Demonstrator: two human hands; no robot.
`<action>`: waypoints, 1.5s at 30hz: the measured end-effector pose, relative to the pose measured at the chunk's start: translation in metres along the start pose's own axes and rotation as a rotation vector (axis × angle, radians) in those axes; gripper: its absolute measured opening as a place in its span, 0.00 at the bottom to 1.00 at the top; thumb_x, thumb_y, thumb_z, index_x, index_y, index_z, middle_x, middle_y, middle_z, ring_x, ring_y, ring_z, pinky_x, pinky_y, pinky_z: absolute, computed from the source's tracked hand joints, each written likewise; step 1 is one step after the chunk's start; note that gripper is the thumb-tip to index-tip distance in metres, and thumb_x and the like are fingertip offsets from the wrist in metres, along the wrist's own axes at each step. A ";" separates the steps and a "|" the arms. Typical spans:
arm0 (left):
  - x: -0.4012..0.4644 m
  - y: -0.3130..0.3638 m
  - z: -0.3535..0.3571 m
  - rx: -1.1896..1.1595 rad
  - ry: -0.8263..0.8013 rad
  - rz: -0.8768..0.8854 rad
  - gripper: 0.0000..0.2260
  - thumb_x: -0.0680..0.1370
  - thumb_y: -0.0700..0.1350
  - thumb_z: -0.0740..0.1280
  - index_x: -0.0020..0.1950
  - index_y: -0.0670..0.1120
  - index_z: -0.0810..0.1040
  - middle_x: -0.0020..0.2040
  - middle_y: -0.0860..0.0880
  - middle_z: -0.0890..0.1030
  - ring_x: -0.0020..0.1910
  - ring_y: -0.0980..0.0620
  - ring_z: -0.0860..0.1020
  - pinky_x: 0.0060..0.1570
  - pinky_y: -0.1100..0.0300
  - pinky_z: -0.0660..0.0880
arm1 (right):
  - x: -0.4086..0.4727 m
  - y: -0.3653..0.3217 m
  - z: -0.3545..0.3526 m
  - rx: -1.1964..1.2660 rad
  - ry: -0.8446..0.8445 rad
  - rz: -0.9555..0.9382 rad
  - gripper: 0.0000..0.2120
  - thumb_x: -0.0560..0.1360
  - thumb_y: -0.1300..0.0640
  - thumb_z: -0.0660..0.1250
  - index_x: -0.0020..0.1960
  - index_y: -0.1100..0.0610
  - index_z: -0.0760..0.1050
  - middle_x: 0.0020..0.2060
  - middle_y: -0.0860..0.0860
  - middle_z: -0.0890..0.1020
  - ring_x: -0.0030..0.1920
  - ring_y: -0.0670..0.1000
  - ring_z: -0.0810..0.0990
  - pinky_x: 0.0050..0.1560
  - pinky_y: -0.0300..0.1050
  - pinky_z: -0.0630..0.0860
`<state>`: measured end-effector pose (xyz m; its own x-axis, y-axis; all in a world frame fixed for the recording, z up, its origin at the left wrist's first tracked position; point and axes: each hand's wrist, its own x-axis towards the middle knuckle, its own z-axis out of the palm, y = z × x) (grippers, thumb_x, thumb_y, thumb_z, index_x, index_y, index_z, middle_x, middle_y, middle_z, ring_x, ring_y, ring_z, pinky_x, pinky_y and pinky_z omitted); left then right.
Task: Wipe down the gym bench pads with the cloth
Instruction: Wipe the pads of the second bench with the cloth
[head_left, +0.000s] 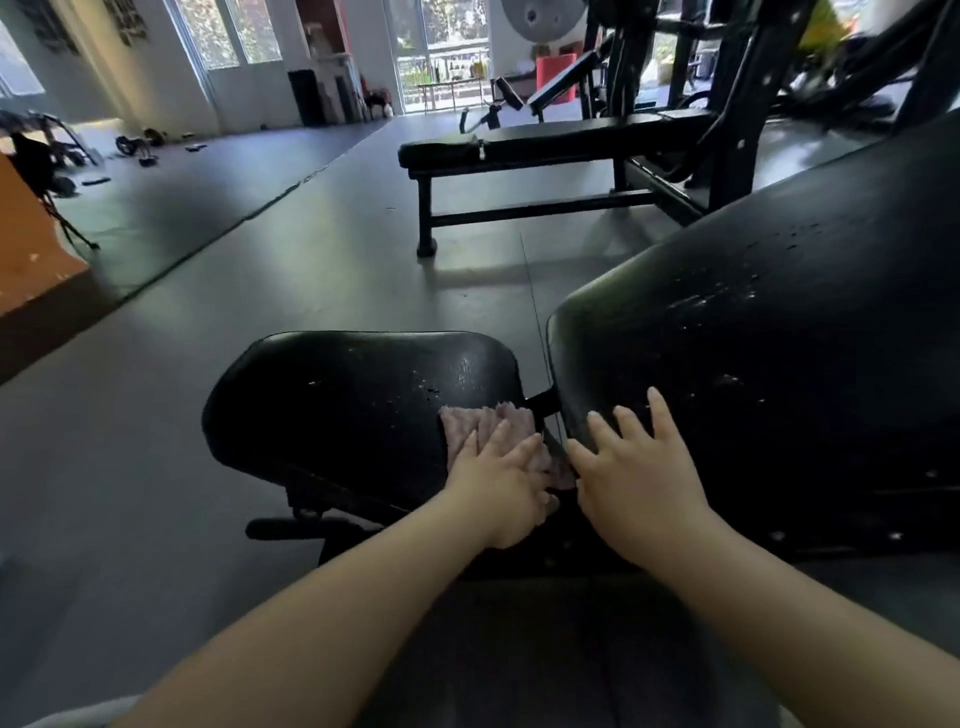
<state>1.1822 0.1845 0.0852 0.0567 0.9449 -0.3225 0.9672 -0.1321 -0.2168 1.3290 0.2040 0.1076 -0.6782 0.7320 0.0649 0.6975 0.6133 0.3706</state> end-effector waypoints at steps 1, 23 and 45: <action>0.011 -0.006 -0.005 -0.010 -0.019 -0.009 0.21 0.82 0.55 0.47 0.76 0.58 0.54 0.78 0.50 0.42 0.75 0.40 0.36 0.70 0.40 0.35 | 0.001 0.001 -0.001 0.008 -0.001 0.003 0.25 0.81 0.44 0.51 0.75 0.51 0.57 0.76 0.57 0.57 0.75 0.61 0.54 0.70 0.66 0.35; 0.056 -0.014 -0.008 0.091 0.013 0.007 0.23 0.80 0.55 0.52 0.75 0.50 0.61 0.77 0.47 0.54 0.75 0.39 0.39 0.70 0.37 0.43 | 0.008 -0.001 0.020 0.119 0.089 0.052 0.20 0.57 0.49 0.79 0.46 0.56 0.83 0.48 0.61 0.83 0.49 0.65 0.81 0.63 0.66 0.57; -0.099 -0.192 0.068 0.103 0.521 -0.022 0.21 0.82 0.57 0.40 0.69 0.56 0.64 0.66 0.47 0.76 0.64 0.38 0.73 0.66 0.44 0.62 | 0.047 -0.097 -0.013 0.445 0.397 -0.006 0.20 0.61 0.57 0.79 0.51 0.56 0.82 0.52 0.56 0.82 0.51 0.57 0.82 0.57 0.59 0.74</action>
<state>0.9738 0.0960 0.0966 0.1778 0.9679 0.1778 0.9417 -0.1149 -0.3162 1.2265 0.1751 0.0868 -0.6575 0.6139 0.4369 0.6650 0.7454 -0.0465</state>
